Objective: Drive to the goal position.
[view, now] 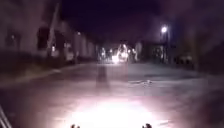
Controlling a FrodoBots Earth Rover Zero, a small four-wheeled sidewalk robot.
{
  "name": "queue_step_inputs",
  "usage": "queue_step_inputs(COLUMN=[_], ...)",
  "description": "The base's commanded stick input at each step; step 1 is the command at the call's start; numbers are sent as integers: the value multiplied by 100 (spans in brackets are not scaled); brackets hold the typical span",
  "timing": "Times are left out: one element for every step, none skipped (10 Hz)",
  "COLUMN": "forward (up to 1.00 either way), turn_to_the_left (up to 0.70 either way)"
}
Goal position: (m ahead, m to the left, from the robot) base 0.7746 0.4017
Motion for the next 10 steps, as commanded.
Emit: queue_step_inputs(forward=[85,85,85,85,85,85,85,85,85,85], turn_to_the_left=[0,0,0,0,0,0,0,0,0,0])
